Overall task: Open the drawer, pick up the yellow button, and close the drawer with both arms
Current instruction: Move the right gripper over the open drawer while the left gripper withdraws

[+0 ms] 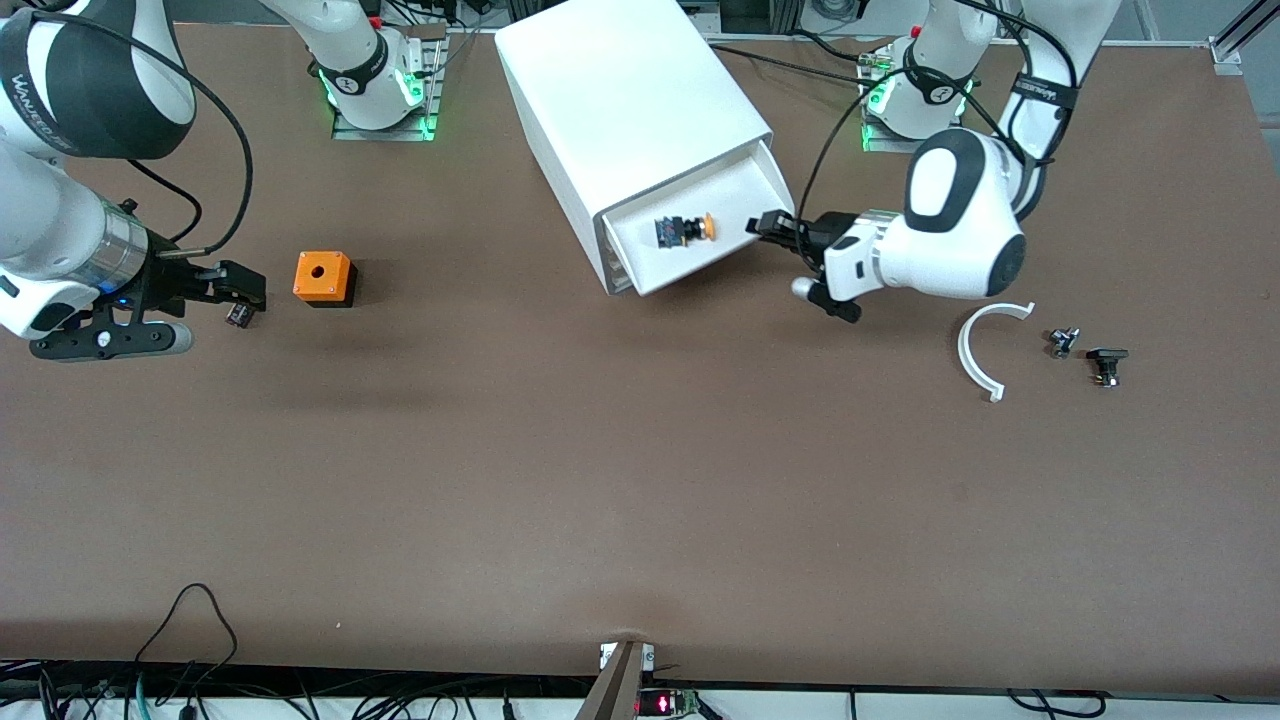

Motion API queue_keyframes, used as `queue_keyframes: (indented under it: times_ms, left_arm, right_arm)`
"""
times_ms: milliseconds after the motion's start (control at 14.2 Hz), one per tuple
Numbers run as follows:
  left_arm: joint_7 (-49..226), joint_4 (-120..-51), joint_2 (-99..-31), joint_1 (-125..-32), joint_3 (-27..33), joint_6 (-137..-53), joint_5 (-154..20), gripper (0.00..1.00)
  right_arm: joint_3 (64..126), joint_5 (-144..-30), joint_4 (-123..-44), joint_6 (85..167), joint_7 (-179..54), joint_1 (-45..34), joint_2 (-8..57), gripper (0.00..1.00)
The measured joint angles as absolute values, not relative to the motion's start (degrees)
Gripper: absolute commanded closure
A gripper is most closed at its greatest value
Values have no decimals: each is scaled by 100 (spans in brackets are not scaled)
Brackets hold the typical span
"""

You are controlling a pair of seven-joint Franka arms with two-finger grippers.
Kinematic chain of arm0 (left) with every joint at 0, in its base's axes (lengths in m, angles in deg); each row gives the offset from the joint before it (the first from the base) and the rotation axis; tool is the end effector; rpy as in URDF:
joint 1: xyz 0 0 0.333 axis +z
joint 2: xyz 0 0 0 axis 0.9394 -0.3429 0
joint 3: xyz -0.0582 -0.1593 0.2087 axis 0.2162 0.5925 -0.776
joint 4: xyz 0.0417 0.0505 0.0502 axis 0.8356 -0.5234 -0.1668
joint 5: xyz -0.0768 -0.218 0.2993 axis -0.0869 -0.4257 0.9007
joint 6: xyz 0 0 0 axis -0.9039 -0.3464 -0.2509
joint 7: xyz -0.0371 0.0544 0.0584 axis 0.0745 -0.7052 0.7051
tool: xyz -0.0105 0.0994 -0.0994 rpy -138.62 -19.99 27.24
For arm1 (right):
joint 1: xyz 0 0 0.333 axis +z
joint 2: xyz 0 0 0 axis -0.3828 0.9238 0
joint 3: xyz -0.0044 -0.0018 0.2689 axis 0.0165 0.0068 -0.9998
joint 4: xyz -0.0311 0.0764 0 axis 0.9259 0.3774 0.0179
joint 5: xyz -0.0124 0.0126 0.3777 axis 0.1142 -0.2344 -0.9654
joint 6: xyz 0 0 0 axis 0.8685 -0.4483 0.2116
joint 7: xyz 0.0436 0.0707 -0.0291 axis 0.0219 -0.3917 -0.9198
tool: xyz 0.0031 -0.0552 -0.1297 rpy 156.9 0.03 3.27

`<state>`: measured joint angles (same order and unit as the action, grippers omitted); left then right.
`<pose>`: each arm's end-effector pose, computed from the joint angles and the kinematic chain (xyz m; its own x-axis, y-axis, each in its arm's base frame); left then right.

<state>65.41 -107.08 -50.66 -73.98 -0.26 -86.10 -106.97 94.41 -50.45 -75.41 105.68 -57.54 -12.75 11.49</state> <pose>0.4536 -0.2442 0.2603 0.9046 -0.2869 -0.3152 0.0249 -0.7027 0.7110 0.5781 0.0535 0.4441 0.9903 0.0909 -0.1052 0.0927 -0.9956 0.0121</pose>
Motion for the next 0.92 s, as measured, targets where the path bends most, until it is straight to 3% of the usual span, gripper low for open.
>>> queue_keyframes:
  times_ms: [70,141,211,282,634,916]
  left_arm:
    - [6541,-10667,-5068,-7397,-91,-8642,-10678,100]
    - [6541,-10643,-5069,-7397,-122,-8672,-10659,85]
    - [6541,-10638,-5071,-7398,-125,-8682,-10652,22]
    - [6541,-10638,-5071,-7399,-125,-8688,-10652,0]
    - [6604,-10615,-5082,-7398,-209,-9051,-10611,0]
    - [6630,-10291,-5042,-7407,-389,-9422,-9946,0]
  right_arm:
    - [9441,-5107,-7540,10606,-5758,-1274,1160,0]
    - [9441,-5146,-7530,10677,-5798,-1273,1183,0]
    - [9436,-5168,-7501,10729,-5900,-1268,1222,0]
    - [9411,-5196,-7444,10813,-6066,-1260,1278,0]
    - [8843,-5379,-6879,11209,-6597,-1185,1686,0]
    - [7816,-5555,-6361,11431,-6668,-1152,2033,0]
